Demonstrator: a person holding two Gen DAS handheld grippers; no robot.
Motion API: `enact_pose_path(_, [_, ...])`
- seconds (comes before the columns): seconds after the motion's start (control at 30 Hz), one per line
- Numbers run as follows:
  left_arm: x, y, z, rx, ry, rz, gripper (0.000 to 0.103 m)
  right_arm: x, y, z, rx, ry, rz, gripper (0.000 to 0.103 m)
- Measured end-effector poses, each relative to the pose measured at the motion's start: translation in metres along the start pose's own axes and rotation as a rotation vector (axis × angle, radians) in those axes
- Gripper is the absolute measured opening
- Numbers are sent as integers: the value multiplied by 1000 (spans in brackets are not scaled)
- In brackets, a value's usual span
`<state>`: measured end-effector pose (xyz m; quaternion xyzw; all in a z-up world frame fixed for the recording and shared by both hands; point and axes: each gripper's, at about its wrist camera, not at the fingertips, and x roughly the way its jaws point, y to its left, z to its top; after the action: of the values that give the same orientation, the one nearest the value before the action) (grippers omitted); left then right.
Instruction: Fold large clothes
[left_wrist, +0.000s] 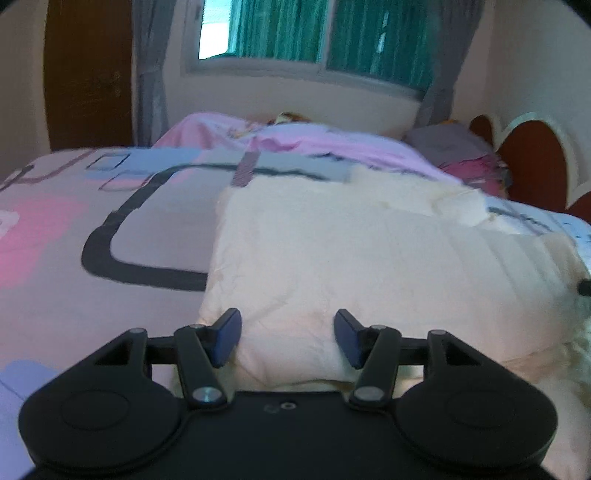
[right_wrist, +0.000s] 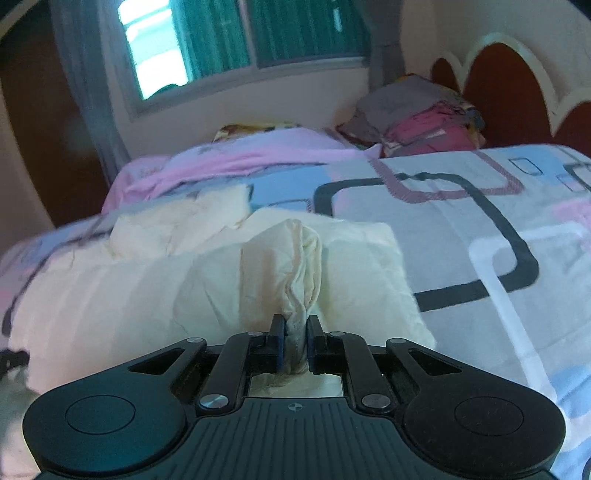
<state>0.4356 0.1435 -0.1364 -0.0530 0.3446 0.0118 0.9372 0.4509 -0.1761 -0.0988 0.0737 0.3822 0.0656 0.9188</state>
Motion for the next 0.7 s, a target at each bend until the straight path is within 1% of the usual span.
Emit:
enact_pose_path(0.03, [5,5,0,-24,31,-4,59,8,1,-3,-9,35,-10,11])
enact_pose_path(0.07, [7,10,-1,-52,46,-13,59,11,-2,-6,-1,41,-15,11])
enact_pose_path(0.13, [3,15,-1,-49,40,-3,59,11,-9,-8,42,38,-5,11])
enact_pose_path(0.2, [-9,17,-2,-35,13,-1,59,2,-14,-5,52,13,-1,11])
enact_pose_path(0.27, [-26,21,-6,-26,-24,-24,59,-10,-19,0,60,-28,-12,11])
enact_pose_path(0.3, [-34,22,-9,-18,-37,-16,59,-15,-23,3,69,-44,-13,12])
enact_pose_path(0.33, [-39,23,-12,-14,-45,-9,59,-18,-26,5,75,-56,-8,19])
enact_pose_path(0.37, [-43,25,-15,-18,-47,-6,58,-19,-29,8,79,-66,-6,30])
enact_pose_path(0.4, [-45,25,-17,-26,-46,-5,58,-19,-30,9,80,-73,-8,53])
enact_pose_path(0.43, [-45,25,-19,-36,-39,3,58,-19,-30,10,76,-80,-9,55])
enact_pose_path(0.53, [-35,24,-20,-41,-7,32,58,-13,-27,9,74,-52,9,55])
enact_pose_path(0.57, [-30,24,-19,-38,8,57,59,-12,-24,8,64,-52,1,55])
enact_pose_path(0.6, [-24,24,-17,-36,41,83,59,-12,-21,7,55,-57,-6,55])
enact_pose_path(0.63, [-21,26,-17,-46,56,89,59,-10,-18,7,37,-48,-24,55])
enact_pose_path(0.67, [-21,28,-15,-62,53,96,58,-7,-16,8,17,-34,-60,54])
enact_pose_path(0.7, [-24,29,-12,-67,36,101,57,-7,-16,9,6,-37,-78,48])
